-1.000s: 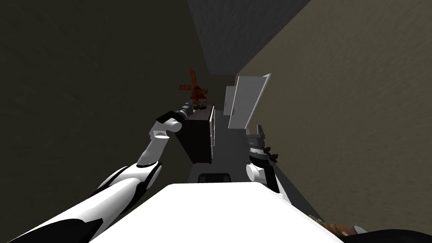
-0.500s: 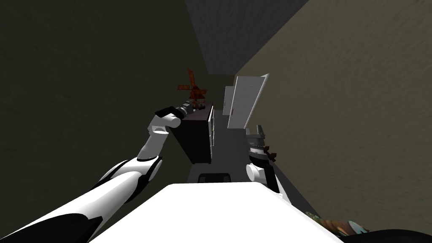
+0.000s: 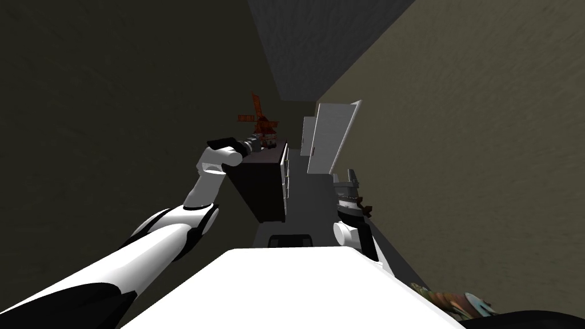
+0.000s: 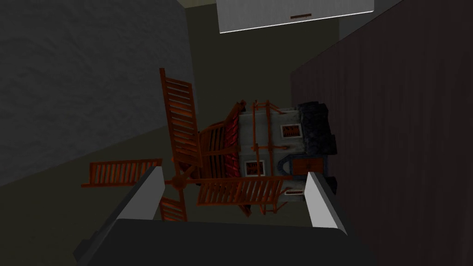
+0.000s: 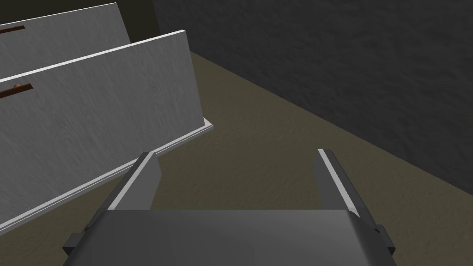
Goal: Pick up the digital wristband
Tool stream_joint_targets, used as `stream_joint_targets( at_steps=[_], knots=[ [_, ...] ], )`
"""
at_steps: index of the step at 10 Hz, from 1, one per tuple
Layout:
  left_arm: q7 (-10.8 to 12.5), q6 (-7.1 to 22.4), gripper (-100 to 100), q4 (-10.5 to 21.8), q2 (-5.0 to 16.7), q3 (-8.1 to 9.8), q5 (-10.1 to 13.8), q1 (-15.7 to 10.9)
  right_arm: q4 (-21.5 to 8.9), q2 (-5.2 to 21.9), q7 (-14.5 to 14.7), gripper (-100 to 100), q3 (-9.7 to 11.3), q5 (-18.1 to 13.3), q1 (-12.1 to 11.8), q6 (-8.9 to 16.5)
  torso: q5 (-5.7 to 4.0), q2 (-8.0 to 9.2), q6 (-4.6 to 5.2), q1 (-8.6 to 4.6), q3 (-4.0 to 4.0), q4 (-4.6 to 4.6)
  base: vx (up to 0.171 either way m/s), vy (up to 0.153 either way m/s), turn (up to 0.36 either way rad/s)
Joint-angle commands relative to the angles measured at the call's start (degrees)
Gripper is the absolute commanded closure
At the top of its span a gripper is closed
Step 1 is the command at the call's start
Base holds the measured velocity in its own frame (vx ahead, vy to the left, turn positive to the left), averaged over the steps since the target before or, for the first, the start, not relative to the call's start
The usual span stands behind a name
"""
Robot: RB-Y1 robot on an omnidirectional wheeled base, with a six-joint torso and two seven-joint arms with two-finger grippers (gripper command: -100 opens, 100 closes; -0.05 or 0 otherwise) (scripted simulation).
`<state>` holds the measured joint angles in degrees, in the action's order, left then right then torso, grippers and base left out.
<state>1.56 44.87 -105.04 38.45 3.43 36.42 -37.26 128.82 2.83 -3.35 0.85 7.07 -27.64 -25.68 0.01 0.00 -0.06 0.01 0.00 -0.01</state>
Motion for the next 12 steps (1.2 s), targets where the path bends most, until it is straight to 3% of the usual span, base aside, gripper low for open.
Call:
stream_joint_targets(
  at_steps=[1,2,4,5,7,8,10,11,12],
  knots=[
    [0.1,2.0,-100,0.3,0.1,-0.09,0.1,-0.7,0.0,0.0,0.0,0,0.0,0.0,0.0,0.0,0.0,0.0,0.0,0.0,0.0,0.0,0.0,0.0,0.0],
    [0.6,4.0,-100,2.1,1.6,-0.13,1.7,-3.3,0.0,0.0,0.0,0,0.0,0.0,0.0,0.0,0.01,0.01,-0.01,0.02,0.0,0.0,0.008,-0.002,-0.047],
    [0.6,6.4,-100,2.1,1.6,-0.13,1.7,-3.5,0.0,0.0,0.0,0,0.0,0.0,0.0,0.0,0.01,-0.01,-0.01,0.02,-0.01,0.0,0.009,-0.001,-0.013],
    [1.1,8.4,-100,3.8,3.1,-0.2,3.4,-6.1,0.0,0.0,0.0,0,0.0,0.0,0.0,0.0,0.01,0.0,-0.01,0.03,0.0,0.0,0.016,-0.002,-0.04],
    [1.1,10.9,-100,3.8,3.1,-0.2,3.4,-6.1,0.0,0.0,0.0,0,0.0,0.0,0.0,0.0,0.01,-0.03,-0.01,0.04,-0.02,-0.01,0.012,0.003,-0.012],
    [1.7,12.8,-100,5.5,4.5,-0.29,4.9,-8.5,0.0,0.0,0.0,0,0.0,0.0,0.0,0.0,0.02,-0.01,-0.01,0.05,-0.01,-0.01,0.017,0.007,-0.031],
    [1.7,15.2,-100,5.5,4.5,-0.29,4.9,-8.5,0.0,0.0,0.0,0,0.0,0.0,0.0,0.0,0.02,-0.03,-0.01,0.06,-0.02,-0.01,0.013,0.007,-0.014],
    [2.3,17.3,-100,7.3,5.9,-0.42,6.4,-10.8,0.0,0.0,0.0,0,0.0,0.0,0.0,0.0,0.02,-0.01,-0.01,0.06,-0.01,-0.01,0.021,0.009,-0.03],
    [2.3,18.9,-100,7.3,5.9,-0.42,6.4,-10.8,0.0,0.0,0.0,0,0.0,0.0,0.0,0.0,0.01,-0.04,-0.01,0.07,-0.02,0.0,0.022,0.014,-0.018]
  ],
)
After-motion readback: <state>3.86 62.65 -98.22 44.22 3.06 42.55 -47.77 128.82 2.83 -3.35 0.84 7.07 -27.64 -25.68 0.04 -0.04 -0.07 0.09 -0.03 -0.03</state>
